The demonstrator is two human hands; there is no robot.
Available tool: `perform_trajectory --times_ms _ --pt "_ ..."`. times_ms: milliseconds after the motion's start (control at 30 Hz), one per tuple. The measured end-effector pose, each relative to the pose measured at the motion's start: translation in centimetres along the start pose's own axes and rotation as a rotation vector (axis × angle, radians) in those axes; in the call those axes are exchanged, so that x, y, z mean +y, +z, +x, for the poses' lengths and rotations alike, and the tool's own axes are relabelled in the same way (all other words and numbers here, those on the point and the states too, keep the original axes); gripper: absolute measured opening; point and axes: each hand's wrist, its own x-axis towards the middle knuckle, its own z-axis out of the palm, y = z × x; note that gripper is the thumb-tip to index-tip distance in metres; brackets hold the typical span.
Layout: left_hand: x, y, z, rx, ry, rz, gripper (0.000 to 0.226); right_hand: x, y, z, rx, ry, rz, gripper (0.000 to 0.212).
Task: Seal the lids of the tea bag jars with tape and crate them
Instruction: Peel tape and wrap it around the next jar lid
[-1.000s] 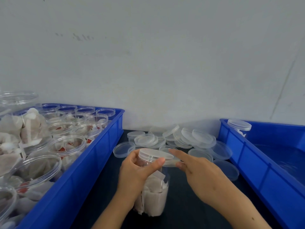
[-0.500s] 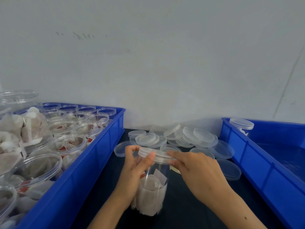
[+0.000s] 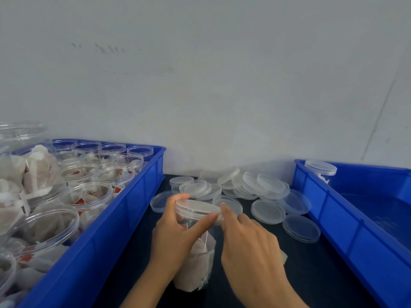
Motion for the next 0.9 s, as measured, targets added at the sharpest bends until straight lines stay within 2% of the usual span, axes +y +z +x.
perform_trajectory --times_ms 67,200,467,667,767,900 --pt "-0.2 -0.1 0.1 0.005 -0.019 -0.037 0.072 0.6 -0.4 0.1 -0.021 0.044 0.091 0.044" --pt "-0.1 -0.1 0.1 -0.016 -0.091 -0.160 0.066 1.7 -1.9 0.4 -0.192 0.115 0.272 0.050" --pt "0.6 0.3 0.0 -0.114 -0.139 -0.284 0.068 3.8 -2.6 0.4 -0.082 -0.050 0.168 0.037" --pt "0.4 -0.1 0.3 -0.168 -0.186 -0.323 0.081 3.9 -2.2 1.2 -0.139 -0.036 0.236 0.041" --pt "0.2 -0.1 0.4 -0.179 -0.213 -0.350 0.088 3.9 -2.1 1.5 -0.113 -0.053 0.223 0.041" --pt "-0.1 -0.1 0.5 -0.200 -0.220 -0.362 0.088 3.9 -1.7 1.9 -0.124 -0.059 0.212 0.039"
